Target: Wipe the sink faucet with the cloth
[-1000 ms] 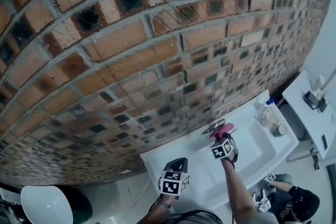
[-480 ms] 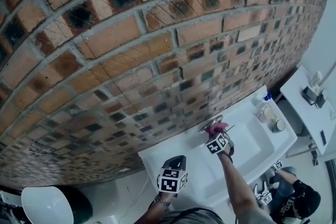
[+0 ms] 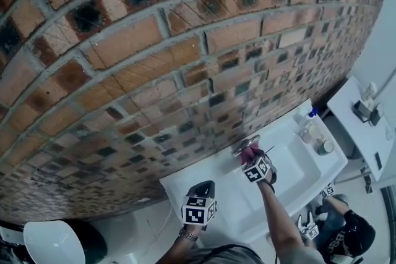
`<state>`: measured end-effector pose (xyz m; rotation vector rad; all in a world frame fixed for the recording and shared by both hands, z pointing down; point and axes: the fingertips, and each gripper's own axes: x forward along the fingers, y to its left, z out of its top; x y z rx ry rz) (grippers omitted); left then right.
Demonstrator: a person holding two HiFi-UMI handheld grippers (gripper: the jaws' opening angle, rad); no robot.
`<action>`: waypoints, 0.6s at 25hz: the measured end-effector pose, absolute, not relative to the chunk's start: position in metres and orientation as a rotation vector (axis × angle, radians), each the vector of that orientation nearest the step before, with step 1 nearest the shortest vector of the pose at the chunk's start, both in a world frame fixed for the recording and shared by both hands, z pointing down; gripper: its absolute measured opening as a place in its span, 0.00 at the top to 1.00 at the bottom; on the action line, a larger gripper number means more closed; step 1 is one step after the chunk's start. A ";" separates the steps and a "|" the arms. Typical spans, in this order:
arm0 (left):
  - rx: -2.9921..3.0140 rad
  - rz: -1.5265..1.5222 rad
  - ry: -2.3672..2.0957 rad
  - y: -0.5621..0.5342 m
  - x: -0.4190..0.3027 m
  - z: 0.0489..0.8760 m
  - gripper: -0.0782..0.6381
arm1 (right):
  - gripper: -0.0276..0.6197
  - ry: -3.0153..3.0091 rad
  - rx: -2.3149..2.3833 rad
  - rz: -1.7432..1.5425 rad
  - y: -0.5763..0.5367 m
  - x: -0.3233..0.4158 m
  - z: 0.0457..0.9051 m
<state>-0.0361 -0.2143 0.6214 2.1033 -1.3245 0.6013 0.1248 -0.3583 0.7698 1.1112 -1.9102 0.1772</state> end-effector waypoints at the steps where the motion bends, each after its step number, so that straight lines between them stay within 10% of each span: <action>1: 2.110 0.599 -1.322 -0.214 -0.035 0.619 0.86 | 0.86 -1.867 1.136 0.233 -0.353 0.143 0.785; 15: 2.079 0.583 -1.348 -0.224 -0.049 0.627 0.86 | 0.86 -1.807 1.479 0.297 -0.366 0.203 0.721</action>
